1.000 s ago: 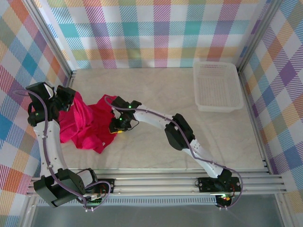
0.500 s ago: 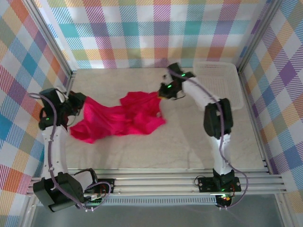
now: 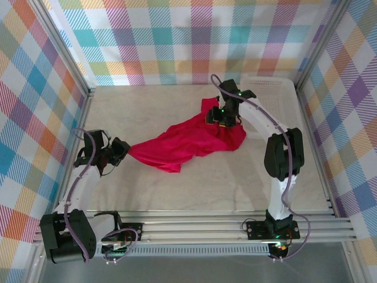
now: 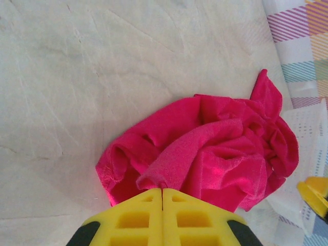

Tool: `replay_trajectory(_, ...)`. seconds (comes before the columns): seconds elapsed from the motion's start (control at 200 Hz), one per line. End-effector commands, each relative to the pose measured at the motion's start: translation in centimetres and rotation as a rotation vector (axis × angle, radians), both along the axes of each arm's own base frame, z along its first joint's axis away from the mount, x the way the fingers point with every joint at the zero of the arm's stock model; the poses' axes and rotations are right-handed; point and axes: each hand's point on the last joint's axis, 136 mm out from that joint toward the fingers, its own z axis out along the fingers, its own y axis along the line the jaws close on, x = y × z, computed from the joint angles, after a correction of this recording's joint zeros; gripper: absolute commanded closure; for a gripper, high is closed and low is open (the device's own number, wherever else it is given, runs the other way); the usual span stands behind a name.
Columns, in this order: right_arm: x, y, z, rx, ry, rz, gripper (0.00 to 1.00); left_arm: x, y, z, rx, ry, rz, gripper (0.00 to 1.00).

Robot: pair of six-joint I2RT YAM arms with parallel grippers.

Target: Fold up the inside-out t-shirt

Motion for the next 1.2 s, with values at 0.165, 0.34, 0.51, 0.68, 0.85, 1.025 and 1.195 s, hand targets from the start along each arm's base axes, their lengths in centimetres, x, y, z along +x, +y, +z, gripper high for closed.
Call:
replay_trajectory(0.165, -1.8, 4.4, -1.6, 0.041, 0.043, 0.078, 0.73, -0.4, 3.8, 3.4, 0.198, 0.021, 0.031, 1.00)
replay_trajectory(0.34, 3.6, 2.7, -5.4, -0.025, 0.055, 0.006, 0.75, -1.9, 8.5, 3.5, 0.185, 0.075, 0.185, 1.00)
replay_trajectory(0.51, 8.8, -0.5, -7.1, -0.161, 0.021, -0.053, 0.84, -2.9, 11.6, 3.2, 0.164, 0.109, 0.306, 1.00)
replay_trajectory(0.68, 10.3, -2.6, -6.5, -0.246, 0.001, -0.070, 0.87, -3.1, 12.6, 2.9, 0.171, 0.122, 0.343, 1.00)
replay_trajectory(0.85, 8.7, -2.7, -3.1, -0.240, -0.027, -0.063, 0.80, -3.0, 12.9, 2.6, 0.155, 0.125, 0.352, 1.00)
replay_trajectory(1.025, 4.2, 0.7, -1.6, -0.101, -0.016, 0.010, 0.70, -2.4, 11.9, 2.0, 0.085, 0.102, 0.332, 1.00)
replay_trajectory(1.195, 2.5, 2.2, -4.1, -0.006, 0.072, 0.013, 0.63, -2.6, 11.4, 1.4, 0.063, 0.113, 0.321, 1.00)
